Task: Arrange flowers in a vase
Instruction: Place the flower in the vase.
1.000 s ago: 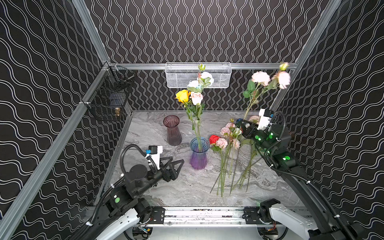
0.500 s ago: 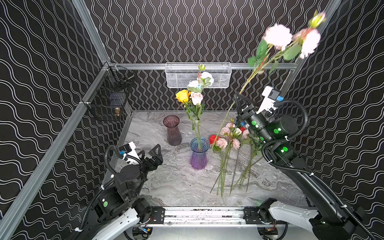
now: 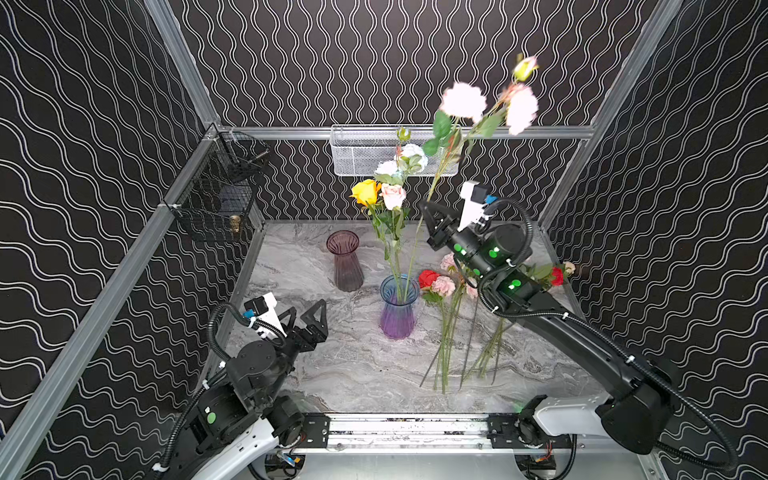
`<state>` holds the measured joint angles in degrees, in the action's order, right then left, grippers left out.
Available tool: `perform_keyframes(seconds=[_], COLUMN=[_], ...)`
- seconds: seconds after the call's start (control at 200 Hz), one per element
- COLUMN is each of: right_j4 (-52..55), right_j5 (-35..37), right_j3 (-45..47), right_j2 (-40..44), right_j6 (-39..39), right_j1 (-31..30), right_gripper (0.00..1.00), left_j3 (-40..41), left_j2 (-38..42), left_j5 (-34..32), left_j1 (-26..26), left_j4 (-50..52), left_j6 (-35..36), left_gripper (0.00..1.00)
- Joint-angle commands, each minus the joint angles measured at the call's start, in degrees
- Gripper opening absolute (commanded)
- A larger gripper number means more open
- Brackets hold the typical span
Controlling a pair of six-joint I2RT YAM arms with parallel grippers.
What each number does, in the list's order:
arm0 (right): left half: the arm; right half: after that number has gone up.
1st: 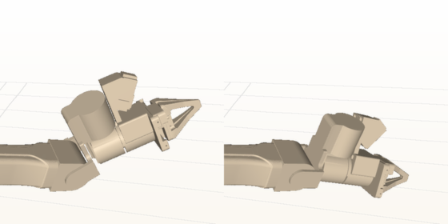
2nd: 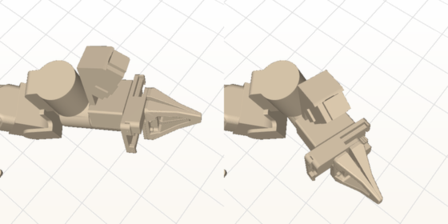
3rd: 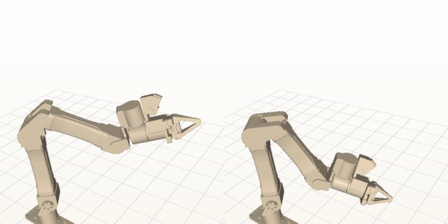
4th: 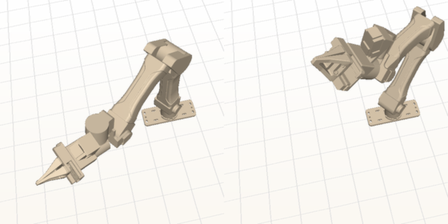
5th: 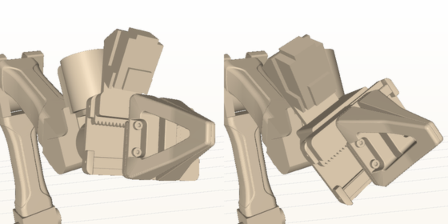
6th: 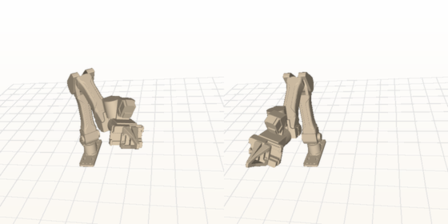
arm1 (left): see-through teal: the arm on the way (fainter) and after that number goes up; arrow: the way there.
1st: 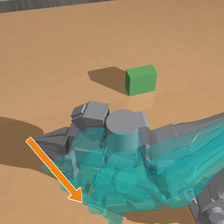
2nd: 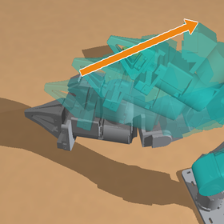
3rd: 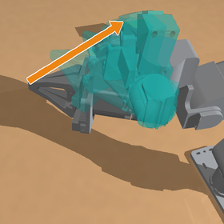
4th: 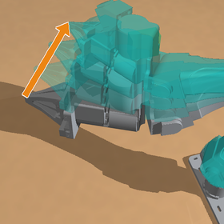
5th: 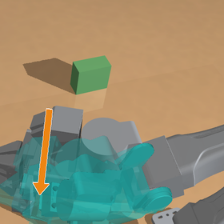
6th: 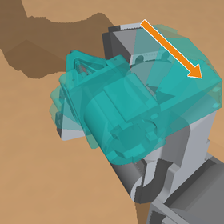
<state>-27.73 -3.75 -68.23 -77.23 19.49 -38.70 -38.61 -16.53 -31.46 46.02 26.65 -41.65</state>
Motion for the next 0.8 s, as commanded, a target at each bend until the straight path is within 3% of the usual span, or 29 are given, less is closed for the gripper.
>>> perform_keyframes(seconds=[0.0, 0.145, 0.31, 0.621, 0.796], right_j4=[-4.5, -6.2, -0.5, 7.9, 11.0], right_j5=[-0.1, 2.3, 1.9, 0.1, -0.2], right_j3=[3.7, 10.2, 9.8, 8.9, 8.0], right_j2=[0.0, -0.5, -1.9, -3.5, -2.6], right_j6=[-0.5, 0.2, 0.6, 0.4, 0.0], right_j1=[-0.7, -2.0, -2.7, -3.0, -3.0], right_gripper=[0.01, 0.07, 0.10, 0.31, 0.35], left_j3=[0.2, 1.5, 3.8, 3.9, 4.7], left_j2=[-1.6, -5.2, -8.9, -13.4, -13.4], left_j5=[2.3, 9.0, 14.6, 16.9, 16.7], left_j1=[-0.1, 0.0, -0.1, -0.1, -0.1], left_j4=[-3.3, -7.4, -13.7, -14.8, -14.9], left_j6=[1.2, 2.3, 2.3, 2.3, 2.0], left_gripper=[0.98, 0.98, 0.98, 0.98, 0.98])
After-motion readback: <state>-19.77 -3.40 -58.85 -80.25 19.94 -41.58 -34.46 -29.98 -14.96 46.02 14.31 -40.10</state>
